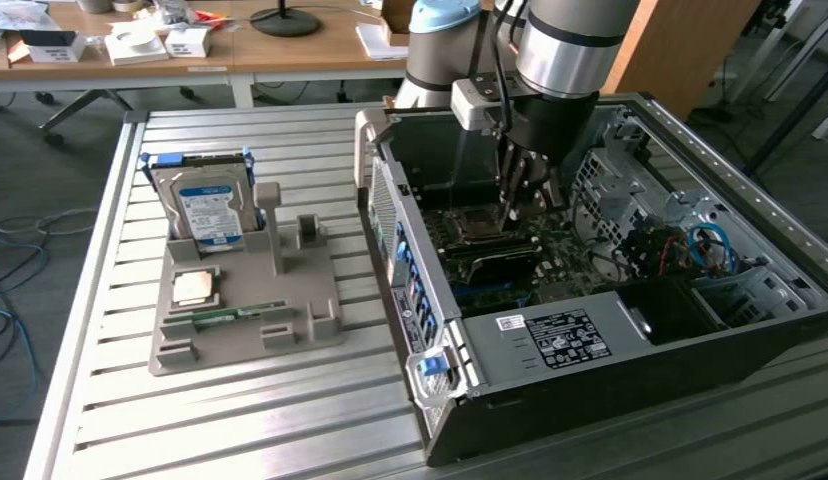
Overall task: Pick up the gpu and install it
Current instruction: 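Press down on the gpu until it lock into place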
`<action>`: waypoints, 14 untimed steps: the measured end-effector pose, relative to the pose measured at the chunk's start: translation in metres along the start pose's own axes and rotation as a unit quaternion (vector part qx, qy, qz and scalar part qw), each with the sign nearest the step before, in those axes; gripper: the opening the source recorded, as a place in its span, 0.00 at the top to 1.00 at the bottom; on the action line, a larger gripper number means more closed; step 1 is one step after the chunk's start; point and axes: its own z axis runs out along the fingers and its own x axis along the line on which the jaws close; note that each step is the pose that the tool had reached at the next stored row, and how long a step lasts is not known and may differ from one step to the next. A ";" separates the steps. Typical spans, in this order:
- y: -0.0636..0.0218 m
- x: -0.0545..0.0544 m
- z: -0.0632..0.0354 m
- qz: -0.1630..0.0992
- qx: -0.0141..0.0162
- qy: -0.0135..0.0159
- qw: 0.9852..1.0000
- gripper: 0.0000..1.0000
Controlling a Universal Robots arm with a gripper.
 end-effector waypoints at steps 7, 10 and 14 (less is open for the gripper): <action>0.0000 0.000 0.0000 0.000 0.000 0.000 1.000 0.89; 0.0000 0.000 0.0000 0.000 0.000 0.000 1.000 0.89; 0.0000 0.000 0.0000 0.000 0.000 0.000 1.000 0.89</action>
